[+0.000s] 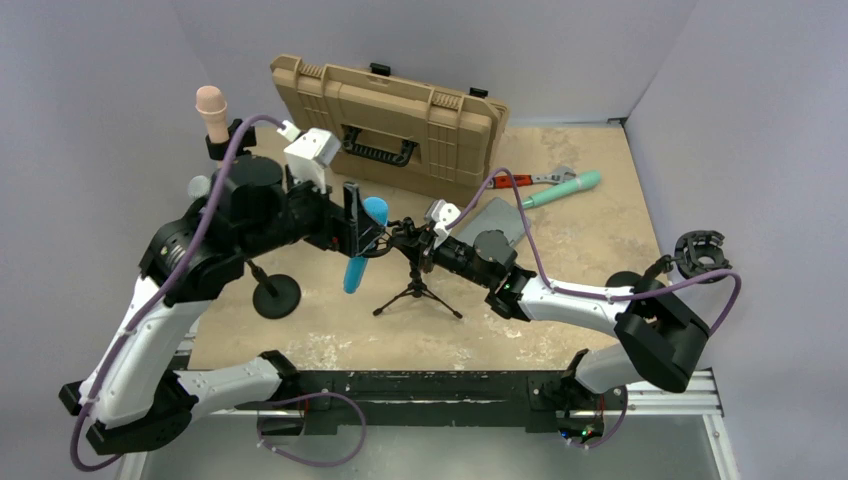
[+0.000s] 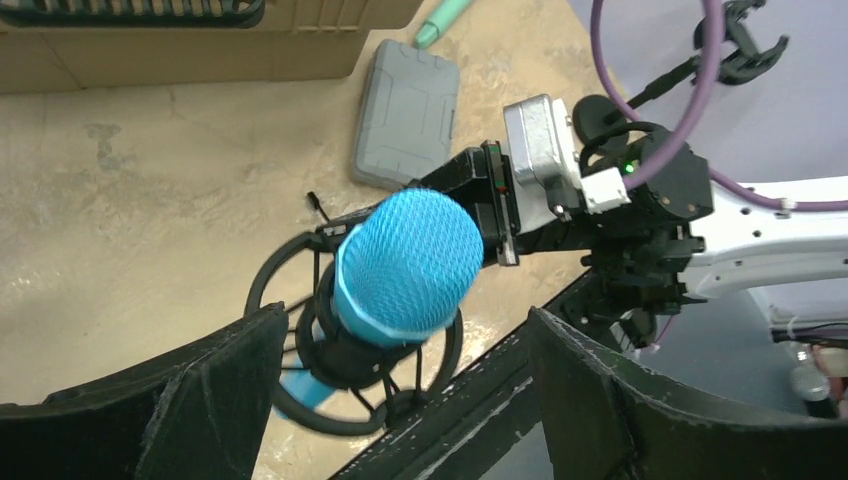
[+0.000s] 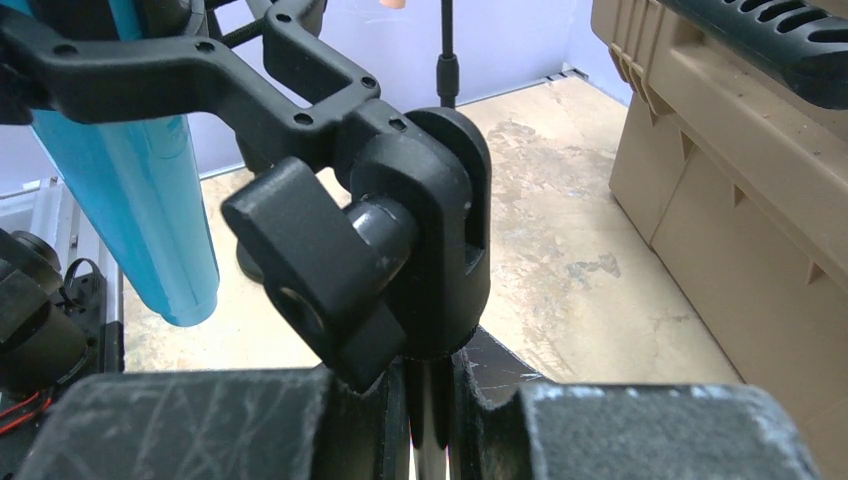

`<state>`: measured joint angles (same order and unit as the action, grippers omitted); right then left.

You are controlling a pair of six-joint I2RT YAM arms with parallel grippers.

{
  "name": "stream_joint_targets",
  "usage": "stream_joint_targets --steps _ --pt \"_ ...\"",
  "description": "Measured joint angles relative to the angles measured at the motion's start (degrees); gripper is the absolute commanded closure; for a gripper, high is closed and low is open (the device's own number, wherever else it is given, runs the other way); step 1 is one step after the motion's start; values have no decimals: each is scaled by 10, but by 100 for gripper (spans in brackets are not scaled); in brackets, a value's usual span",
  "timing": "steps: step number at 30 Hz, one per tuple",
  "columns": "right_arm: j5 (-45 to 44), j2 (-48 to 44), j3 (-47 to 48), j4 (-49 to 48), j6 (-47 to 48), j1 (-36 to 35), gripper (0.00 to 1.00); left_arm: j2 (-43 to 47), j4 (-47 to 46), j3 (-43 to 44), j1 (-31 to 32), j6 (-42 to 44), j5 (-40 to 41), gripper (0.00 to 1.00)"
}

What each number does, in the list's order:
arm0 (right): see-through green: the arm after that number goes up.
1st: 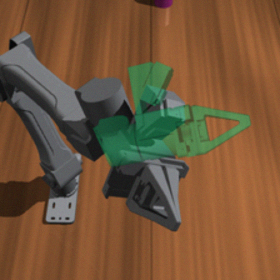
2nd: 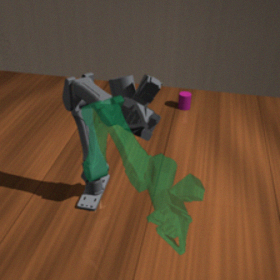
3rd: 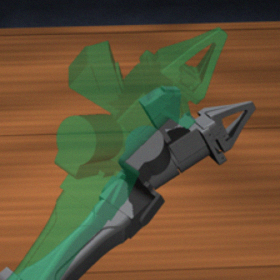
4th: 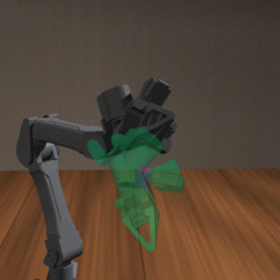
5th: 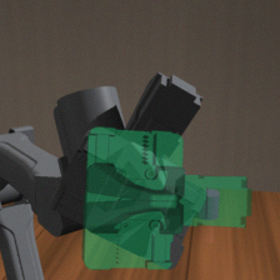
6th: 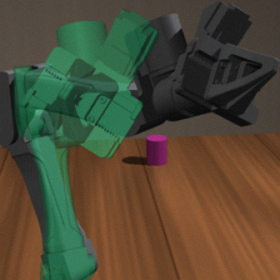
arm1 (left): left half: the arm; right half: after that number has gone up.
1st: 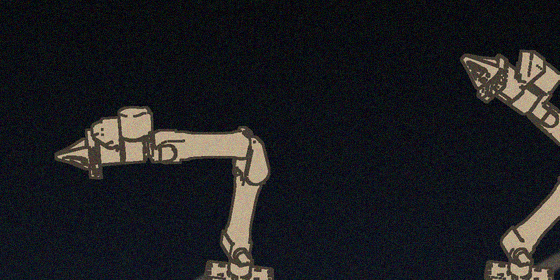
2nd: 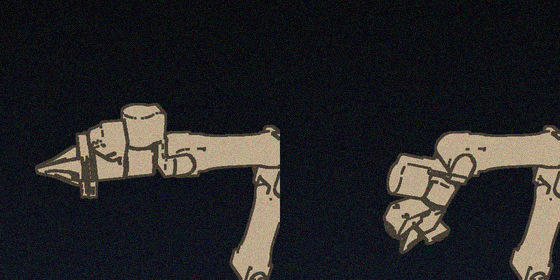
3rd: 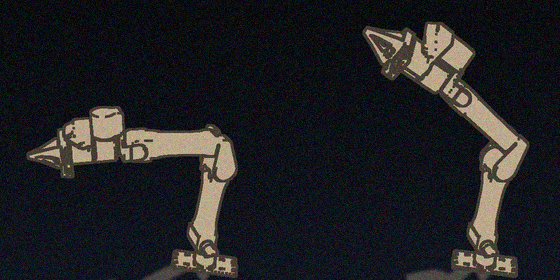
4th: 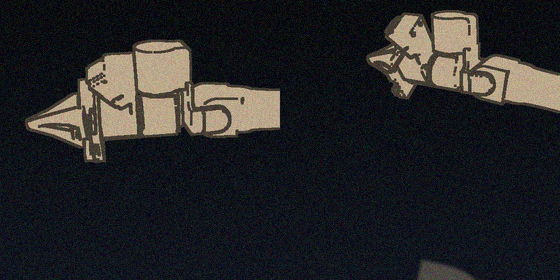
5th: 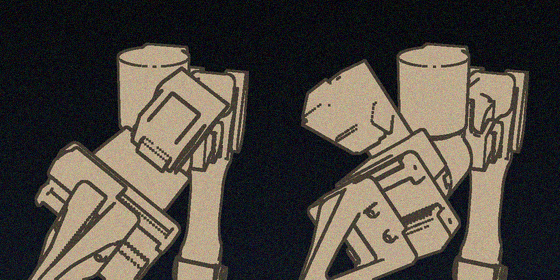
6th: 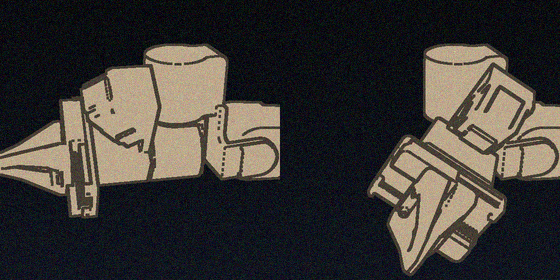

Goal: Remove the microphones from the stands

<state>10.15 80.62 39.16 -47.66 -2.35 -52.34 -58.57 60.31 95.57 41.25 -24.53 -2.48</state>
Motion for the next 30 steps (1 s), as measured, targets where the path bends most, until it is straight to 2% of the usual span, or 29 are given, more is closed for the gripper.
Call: stream_joint_targets --steps 4,9,15,26,28,30 --pt "1 0 -3 -7 0 0 100 -51 0 14 0 28 -6 21" --pt "2 2 -3 -10 -1 0 100 -68 0 17 0 53 -7 32" --pt "3 4 -3 -12 -1 0 100 -68 -3 17 0 78 -7 38" --pt "5 4 -3 -12 -1 0 100 -73 -10 12 6 108 6 36" --pt "5 4 -3 -12 -1 0 100 -76 -10 11 6 112 7 40" --pt "5 4 -3 -12 -1 0 100 -79 -11 11 6 117 7 49"
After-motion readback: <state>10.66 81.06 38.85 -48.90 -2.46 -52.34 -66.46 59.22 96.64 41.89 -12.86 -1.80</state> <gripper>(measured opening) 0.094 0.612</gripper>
